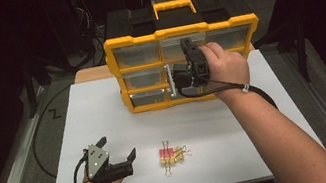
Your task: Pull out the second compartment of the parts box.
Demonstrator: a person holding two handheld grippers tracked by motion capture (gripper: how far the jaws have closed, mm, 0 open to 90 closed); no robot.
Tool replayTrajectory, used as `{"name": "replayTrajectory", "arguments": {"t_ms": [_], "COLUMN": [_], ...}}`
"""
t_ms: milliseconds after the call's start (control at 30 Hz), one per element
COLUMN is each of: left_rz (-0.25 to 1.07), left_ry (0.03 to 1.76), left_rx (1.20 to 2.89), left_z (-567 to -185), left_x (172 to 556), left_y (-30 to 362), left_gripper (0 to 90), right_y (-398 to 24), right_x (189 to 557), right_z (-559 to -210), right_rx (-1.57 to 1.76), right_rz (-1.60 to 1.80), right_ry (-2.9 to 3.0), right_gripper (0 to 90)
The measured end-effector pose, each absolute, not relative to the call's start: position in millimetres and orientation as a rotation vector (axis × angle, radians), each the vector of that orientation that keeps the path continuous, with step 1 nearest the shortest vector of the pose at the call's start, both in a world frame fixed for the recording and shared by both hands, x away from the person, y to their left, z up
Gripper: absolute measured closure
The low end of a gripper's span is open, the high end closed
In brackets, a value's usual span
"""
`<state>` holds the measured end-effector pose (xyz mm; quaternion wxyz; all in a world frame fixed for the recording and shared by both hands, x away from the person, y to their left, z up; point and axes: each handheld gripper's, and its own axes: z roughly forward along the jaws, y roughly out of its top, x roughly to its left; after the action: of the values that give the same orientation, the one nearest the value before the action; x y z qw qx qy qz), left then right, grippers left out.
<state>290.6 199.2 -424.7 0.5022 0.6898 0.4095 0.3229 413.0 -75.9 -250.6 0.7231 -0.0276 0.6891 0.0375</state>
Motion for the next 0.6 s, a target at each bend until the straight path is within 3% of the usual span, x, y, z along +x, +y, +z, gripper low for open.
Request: {"name": "replayTrajectory", "arguments": {"t_ms": [267, 500, 600], "left_rz": [0.779, 0.778, 0.778], "left_ry": [0.984, 0.98, 0.979], "left_rx": [1.667, 1.668, 1.668], "left_z": [-424.3, -424.3, -424.1], "left_x": [290.2, 290.2, 290.1], "left_y": [199.0, 198.9, 198.8], "left_gripper": [0.4, 0.4, 0.4], "right_y": [-77.4, -79.8, -82.4], "right_x": [408.5, 405.3, 406.6], "right_z": [-248.1, -246.4, -245.2], "right_rx": [-0.06, -0.072, -0.073], "right_rz": [0.087, 0.093, 0.087], "right_ry": [1.538, 1.565, 1.574], "right_gripper": [82.4, 64.5, 61.2]}}
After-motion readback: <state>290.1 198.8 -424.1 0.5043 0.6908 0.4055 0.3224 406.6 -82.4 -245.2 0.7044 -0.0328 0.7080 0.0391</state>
